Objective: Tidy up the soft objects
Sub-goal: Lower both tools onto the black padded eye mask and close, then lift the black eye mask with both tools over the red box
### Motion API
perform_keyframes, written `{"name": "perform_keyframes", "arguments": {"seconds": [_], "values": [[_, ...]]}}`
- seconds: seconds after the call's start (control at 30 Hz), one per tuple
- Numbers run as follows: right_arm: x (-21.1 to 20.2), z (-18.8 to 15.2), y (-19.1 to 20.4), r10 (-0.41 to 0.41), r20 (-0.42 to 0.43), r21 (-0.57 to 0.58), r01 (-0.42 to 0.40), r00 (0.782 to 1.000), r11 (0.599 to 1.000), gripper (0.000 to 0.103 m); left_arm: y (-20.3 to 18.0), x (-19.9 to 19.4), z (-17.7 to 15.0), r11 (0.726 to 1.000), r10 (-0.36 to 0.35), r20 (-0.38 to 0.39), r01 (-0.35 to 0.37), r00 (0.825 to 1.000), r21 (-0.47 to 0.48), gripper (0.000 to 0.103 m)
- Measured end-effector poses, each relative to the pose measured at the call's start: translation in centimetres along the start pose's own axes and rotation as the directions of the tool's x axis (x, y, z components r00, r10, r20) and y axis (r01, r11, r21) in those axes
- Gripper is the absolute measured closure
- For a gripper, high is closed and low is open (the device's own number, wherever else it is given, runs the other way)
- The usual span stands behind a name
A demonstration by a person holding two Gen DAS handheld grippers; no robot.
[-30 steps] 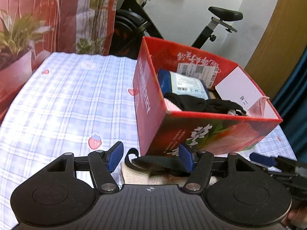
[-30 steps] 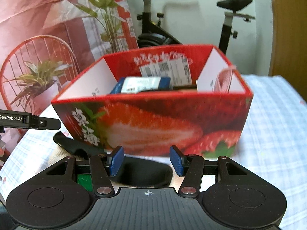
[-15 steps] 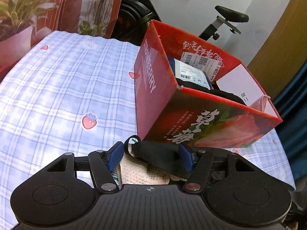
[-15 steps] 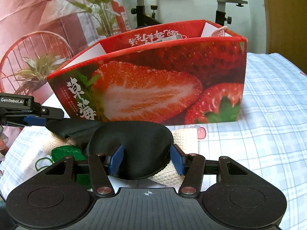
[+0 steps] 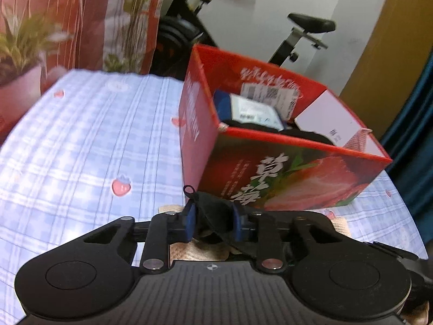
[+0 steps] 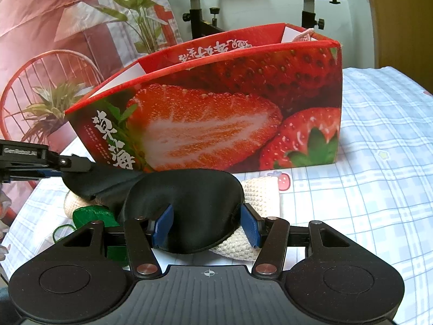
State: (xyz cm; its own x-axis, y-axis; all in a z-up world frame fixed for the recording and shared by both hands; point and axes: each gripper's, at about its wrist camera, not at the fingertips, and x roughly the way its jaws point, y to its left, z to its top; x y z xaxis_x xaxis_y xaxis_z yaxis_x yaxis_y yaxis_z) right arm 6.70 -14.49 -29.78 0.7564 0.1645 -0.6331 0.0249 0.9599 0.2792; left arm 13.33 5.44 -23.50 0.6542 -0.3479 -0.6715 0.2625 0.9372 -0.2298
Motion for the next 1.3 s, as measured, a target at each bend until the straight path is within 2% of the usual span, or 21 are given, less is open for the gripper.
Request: {"name": "perform_keyframes", "arguments": {"seconds": [0.07,0.2,0.37,0.67,0.73,0.8,0.9,1.1,1.3], "values": [[-0.1,0.1,-0.1,0.009,-0.004,0.013,-0.009,1.000,1.000,0.052,-0.4,-0.9,-0.4,1.000,-0.014,0.018,0.014,1.000,0.014,0.084],[-0.4,0.0,-0.4,0.029,-0.005,0.047,-0.029,1.000,0.998,0.051,-0.7,-1.8,-2.0,1.000,-0.008,0.026,0.008,1.000,0.015,0.085],[-0.2,0.3,-0.6,0.038,-0.010,0.059,-0.038,0.999,0.998,0.051,0.9,-0.7,-3.6,0.996,-0.022,-0.024,0.020,0.999,-0.087,0.085],[0.4,1.1,-0.9,0.068,-0.021,0.110,-0.066,0.997,0.992,0.044,1.1,-0.4,-4.5,0.994,-0.022,-0.028,0.019,0.999,-0.104,0.085],[0.2,1.2,-0.7,0.072,-0.020,0.103,-0.070,0.997,0.992,0.049,1.1,-0.3,-4.7,0.994,-0.017,-0.026,0.014,1.000,-0.105,0.085],[-0.1,1.2,-0.2,0.055,-0.013,0.074,-0.054,0.998,0.996,0.061,1.0,-0.5,-4.9,0.994,-0.011,-0.021,0.008,1.000,-0.107,0.085],[-1.1,1.2,0.6,0.020,0.019,0.012,-0.020,1.000,1.000,0.073,0.9,-0.8,-5.2,0.994,0.002,-0.009,-0.003,1.000,-0.107,0.085],[-3.1,1.4,1.1,0.033,0.089,-0.003,-0.033,0.995,0.999,0.082,0.7,-1.3,-5.5,0.995,0.016,0.010,-0.015,1.000,-0.103,0.085],[-3.7,1.1,1.1,0.039,0.097,0.006,-0.040,0.995,0.999,0.087,0.5,-2.3,-5.4,0.995,0.017,0.059,-0.011,0.998,-0.096,0.085]]}}
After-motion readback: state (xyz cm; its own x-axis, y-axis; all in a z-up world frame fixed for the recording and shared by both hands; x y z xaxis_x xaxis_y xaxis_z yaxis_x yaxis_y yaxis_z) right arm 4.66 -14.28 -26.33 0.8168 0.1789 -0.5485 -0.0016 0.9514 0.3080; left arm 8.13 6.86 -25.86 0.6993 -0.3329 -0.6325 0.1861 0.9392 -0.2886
